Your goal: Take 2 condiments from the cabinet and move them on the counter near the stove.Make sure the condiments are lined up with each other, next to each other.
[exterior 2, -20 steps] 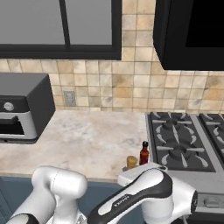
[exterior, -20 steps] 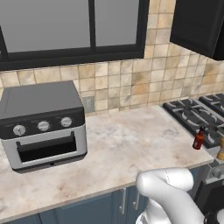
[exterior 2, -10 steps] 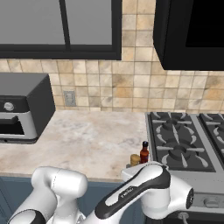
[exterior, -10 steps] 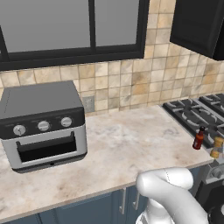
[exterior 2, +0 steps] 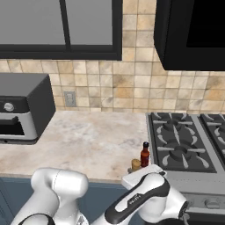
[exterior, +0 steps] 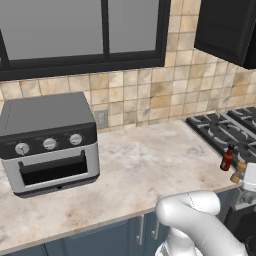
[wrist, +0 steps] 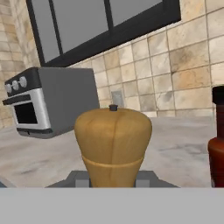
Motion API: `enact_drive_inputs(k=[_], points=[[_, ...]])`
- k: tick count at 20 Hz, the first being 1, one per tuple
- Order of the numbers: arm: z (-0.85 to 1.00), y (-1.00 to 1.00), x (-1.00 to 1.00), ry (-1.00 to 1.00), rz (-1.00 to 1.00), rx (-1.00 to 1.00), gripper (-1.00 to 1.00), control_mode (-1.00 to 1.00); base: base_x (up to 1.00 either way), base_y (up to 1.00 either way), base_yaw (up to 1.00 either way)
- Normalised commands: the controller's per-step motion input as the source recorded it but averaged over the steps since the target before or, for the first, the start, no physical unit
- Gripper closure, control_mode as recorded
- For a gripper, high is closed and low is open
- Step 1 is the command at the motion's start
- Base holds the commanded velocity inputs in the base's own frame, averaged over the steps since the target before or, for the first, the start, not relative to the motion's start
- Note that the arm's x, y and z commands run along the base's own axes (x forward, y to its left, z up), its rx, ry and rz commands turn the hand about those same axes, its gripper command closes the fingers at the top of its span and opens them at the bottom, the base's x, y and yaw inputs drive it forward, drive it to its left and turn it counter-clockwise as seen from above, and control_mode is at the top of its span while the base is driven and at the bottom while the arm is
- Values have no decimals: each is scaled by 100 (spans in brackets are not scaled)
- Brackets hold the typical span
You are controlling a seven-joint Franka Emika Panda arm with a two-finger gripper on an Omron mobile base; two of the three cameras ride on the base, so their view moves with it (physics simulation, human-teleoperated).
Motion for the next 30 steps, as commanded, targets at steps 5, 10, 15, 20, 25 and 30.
enact_drive_inputs(k=[5,10,15,20,25,30], points=[[-20,-28,42,-9,0,0,100,-100,0,0,0],[-12,-34,33,-2,0,0,100,-100,0,0,0],[-12,-26,20,0,0,0,100,-100,0,0,0],[-24,-21,15,-3,0,0,100,-100,0,0,0],[-32,-23,19,-4,0,0,100,-100,0,0,0],[-24,-19,28,-1,0,0,100,-100,0,0,0]])
